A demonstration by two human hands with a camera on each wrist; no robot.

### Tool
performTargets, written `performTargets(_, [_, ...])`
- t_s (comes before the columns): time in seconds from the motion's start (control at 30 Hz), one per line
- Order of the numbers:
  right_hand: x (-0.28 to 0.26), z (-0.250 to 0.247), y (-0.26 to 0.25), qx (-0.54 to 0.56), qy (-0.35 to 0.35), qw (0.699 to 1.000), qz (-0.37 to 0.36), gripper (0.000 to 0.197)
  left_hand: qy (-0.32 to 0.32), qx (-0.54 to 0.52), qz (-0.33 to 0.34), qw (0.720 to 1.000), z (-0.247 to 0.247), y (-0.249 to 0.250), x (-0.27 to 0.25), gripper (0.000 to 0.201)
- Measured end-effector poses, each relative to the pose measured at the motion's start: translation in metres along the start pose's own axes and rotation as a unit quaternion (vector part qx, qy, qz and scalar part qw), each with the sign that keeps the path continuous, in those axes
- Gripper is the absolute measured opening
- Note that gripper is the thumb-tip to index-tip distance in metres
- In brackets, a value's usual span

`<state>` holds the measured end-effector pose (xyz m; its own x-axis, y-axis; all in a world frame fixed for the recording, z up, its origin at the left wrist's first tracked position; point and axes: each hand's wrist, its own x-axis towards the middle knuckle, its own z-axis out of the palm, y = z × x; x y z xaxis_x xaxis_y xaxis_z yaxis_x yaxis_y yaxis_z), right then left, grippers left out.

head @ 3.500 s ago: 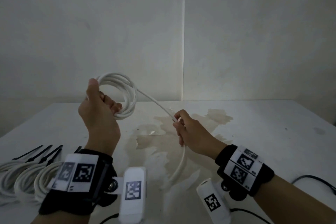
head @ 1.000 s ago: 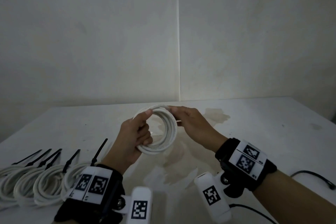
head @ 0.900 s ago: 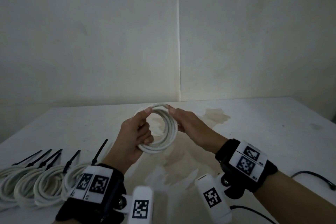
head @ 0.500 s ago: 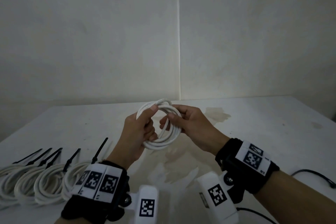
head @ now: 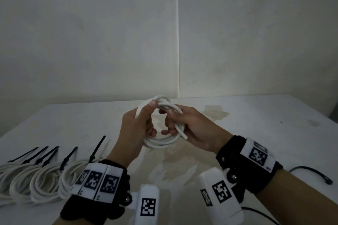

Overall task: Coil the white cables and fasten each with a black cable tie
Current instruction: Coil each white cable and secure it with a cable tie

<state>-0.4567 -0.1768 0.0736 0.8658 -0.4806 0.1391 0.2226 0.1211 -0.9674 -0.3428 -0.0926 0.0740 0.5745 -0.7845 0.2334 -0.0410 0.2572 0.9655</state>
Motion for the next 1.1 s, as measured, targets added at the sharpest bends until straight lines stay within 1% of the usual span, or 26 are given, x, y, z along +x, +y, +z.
performTargets(0.07, [-0.003,-0.004,-0.006,-0.041,-0.010,0.999,0.011,0.011,-0.003,-0.006,-0.005,1.000,0.003,0.004,-0.001,0.058])
performTargets(0.1, [-0.005,-0.007,-0.009,-0.083,-0.009,0.996,0.014,0.010,-0.001,-0.013,-0.012,1.000,0.004,0.004,-0.001,0.057])
performTargets(0.17, [-0.007,-0.011,-0.012,-0.169,0.002,0.986,0.017,0.017,0.013,-0.029,-0.027,0.999,0.007,0.000,-0.002,0.053])
performTargets(0.23, [-0.007,-0.015,-0.014,-0.198,0.017,0.980,0.033,0.027,0.026,-0.040,-0.042,0.998,0.010,-0.003,-0.002,0.047])
performTargets(0.37, [-0.007,-0.014,-0.021,-0.255,0.008,0.965,0.062,0.033,0.035,-0.051,-0.061,0.996,0.015,-0.007,-0.002,0.046])
performTargets(0.47, [-0.005,-0.018,-0.027,-0.290,0.011,0.955,0.067,0.034,0.041,-0.070,-0.070,0.994,0.016,-0.006,-0.002,0.045])
performTargets(0.53, [-0.002,-0.018,-0.028,-0.306,0.024,0.951,0.048,0.029,0.040,-0.086,-0.084,0.992,0.017,-0.004,-0.002,0.045])
performTargets(0.57, [-0.001,-0.018,-0.027,-0.290,0.035,0.956,0.024,0.024,0.040,-0.086,-0.086,0.992,0.018,-0.003,-0.001,0.045])
performTargets(0.6, [0.000,-0.016,-0.026,-0.260,0.048,0.964,-0.003,0.025,0.042,-0.081,-0.084,0.992,0.019,-0.002,-0.001,0.044])
performTargets(0.63, [0.001,-0.014,-0.024,-0.236,0.057,0.970,-0.035,0.032,0.045,-0.076,-0.080,0.993,0.020,-0.001,0.000,0.043])
performTargets(0.67, [0.001,-0.012,-0.021,-0.236,0.061,0.968,-0.067,0.034,0.050,-0.073,-0.074,0.993,0.020,-0.001,0.000,0.042])
performTargets(0.7, [0.002,-0.010,-0.018,-0.256,0.062,0.960,-0.089,0.028,0.056,-0.069,-0.067,0.994,0.020,0.000,0.001,0.041])
performTargets(0.77, [0.001,-0.008,-0.016,-0.308,0.059,0.945,-0.093,0.011,0.070,-0.059,-0.059,0.994,0.019,0.000,0.001,0.041])
performTargets(0.83, [0.001,-0.007,-0.016,-0.339,0.047,0.937,-0.074,0.014,0.086,-0.055,-0.060,0.993,0.018,-0.003,0.001,0.041])
performTargets(0.9, [-0.001,-0.010,-0.012,-0.315,0.036,0.947,-0.053,0.019,0.096,-0.052,-0.062,0.992,0.020,-0.007,0.000,0.041])
performTargets(0.93, [-0.002,-0.011,-0.009,-0.275,0.031,0.960,-0.039,0.024,0.101,-0.054,-0.063,0.991,0.021,-0.008,0.000,0.041])
performTargets(1.0, [-0.005,-0.008,-0.001,-0.165,0.034,0.986,-0.022,0.040,0.112,-0.064,-0.062,0.990,0.023,-0.008,0.000,0.043])
performTargets(1.03, [-0.005,-0.006,0.002,-0.123,0.047,0.991,-0.025,0.047,0.115,-0.070,-0.060,0.989,0.025,-0.007,0.001,0.043])
performTargets(1.1, [-0.002,-0.004,0.002,-0.083,0.084,0.992,-0.038,0.058,0.112,-0.084,-0.059,0.988,0.030,-0.004,0.001,0.043])
